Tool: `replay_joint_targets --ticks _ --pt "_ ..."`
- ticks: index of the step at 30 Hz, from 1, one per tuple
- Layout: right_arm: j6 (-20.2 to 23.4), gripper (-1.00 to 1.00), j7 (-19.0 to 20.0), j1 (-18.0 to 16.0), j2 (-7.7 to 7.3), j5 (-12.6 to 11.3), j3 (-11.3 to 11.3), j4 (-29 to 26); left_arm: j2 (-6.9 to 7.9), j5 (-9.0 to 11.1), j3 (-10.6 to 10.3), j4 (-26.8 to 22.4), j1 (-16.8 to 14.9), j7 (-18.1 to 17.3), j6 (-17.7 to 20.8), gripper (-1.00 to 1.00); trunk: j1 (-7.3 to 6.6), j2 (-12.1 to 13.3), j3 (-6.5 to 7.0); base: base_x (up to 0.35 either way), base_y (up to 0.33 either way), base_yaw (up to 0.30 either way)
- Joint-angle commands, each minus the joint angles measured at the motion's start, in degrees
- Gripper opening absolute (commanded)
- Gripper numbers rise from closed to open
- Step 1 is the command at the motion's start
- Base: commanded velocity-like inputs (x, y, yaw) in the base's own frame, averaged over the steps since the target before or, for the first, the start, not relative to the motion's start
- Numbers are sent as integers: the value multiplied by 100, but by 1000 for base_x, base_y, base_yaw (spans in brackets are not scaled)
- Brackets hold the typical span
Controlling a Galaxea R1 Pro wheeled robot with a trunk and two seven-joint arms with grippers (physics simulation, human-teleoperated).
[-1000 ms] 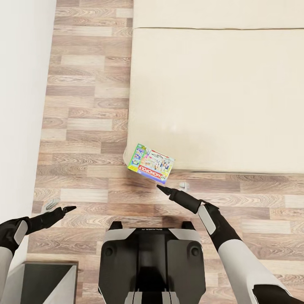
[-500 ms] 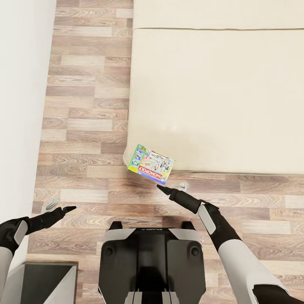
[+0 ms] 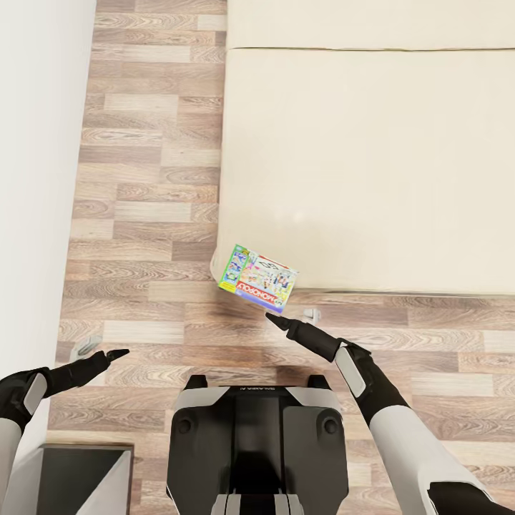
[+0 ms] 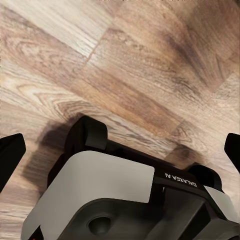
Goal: Put all the toys in the child's room - the three board games (two on the bed and one on the table), the two jigsaw puzzles on the table, and the tennis ball on the table - inside the toy box on the table in the child's room.
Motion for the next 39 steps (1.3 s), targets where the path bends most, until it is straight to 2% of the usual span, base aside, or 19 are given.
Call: replay_joint_targets --ticks 1,39 --pt "54 100 13 -1 4 -39 -15 1 -2 -2 31 0 -3 -19 47 100 1 -4 -2 0 59 0" --pt "47 100 13 -40 8 -32 -15 -7 -2 -9 33 0 -3 -19 39 100 1 -4 -2 14 21 0"
